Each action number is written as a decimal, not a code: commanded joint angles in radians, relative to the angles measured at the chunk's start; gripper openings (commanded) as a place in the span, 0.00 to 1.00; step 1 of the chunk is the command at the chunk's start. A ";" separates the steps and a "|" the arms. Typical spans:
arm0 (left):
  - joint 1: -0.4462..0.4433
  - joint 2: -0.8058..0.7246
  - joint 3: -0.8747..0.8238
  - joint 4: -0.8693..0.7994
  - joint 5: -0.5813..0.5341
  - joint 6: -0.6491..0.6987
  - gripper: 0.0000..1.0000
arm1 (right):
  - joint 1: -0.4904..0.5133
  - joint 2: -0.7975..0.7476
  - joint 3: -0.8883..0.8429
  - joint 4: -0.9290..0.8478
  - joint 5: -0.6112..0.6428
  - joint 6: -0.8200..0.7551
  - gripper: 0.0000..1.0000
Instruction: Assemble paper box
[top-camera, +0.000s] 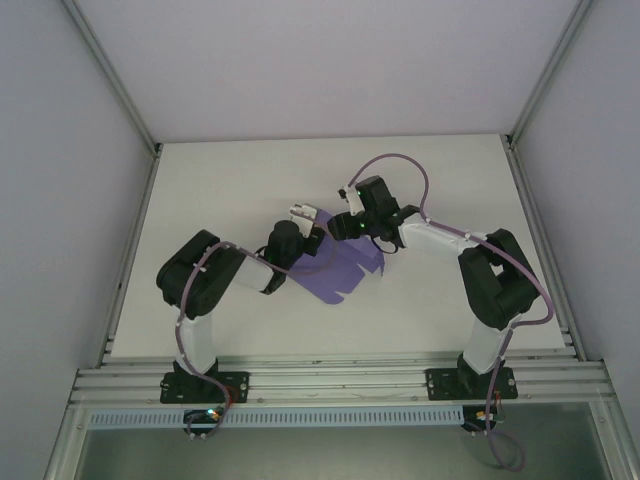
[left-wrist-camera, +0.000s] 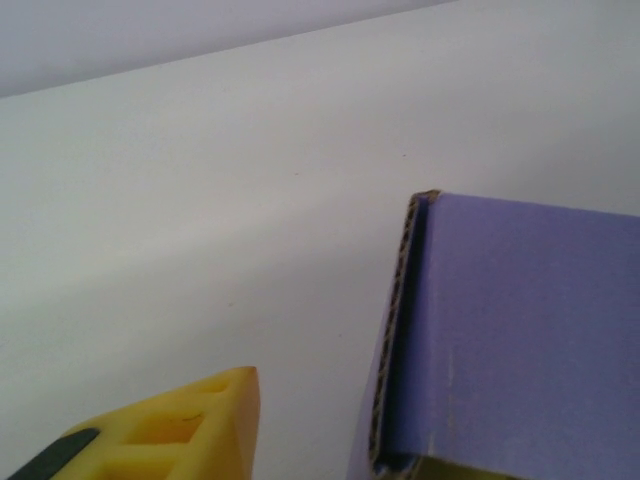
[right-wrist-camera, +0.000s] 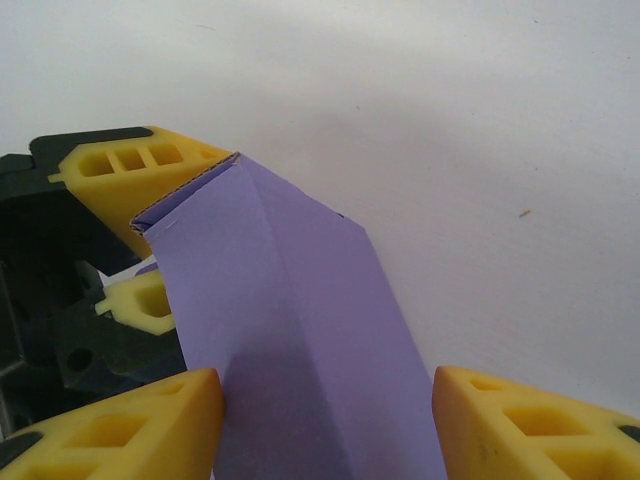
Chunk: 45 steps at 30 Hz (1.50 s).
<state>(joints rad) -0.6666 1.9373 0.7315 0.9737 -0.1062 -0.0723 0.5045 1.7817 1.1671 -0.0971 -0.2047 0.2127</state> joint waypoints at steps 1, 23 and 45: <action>0.004 0.024 0.049 0.032 0.072 0.009 0.36 | 0.000 0.037 0.011 -0.115 -0.022 -0.002 0.58; -0.044 -0.297 -0.007 -0.411 -0.234 -0.114 0.00 | -0.113 -0.445 -0.152 -0.188 0.085 -0.013 1.00; -0.028 -0.494 -0.039 -0.595 -0.095 -0.163 0.00 | -0.237 -0.401 -0.311 0.057 0.049 0.055 1.00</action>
<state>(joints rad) -0.6991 1.4776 0.7063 0.3840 -0.2386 -0.2176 0.2855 1.3533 0.8185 -0.1070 -0.1333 0.2440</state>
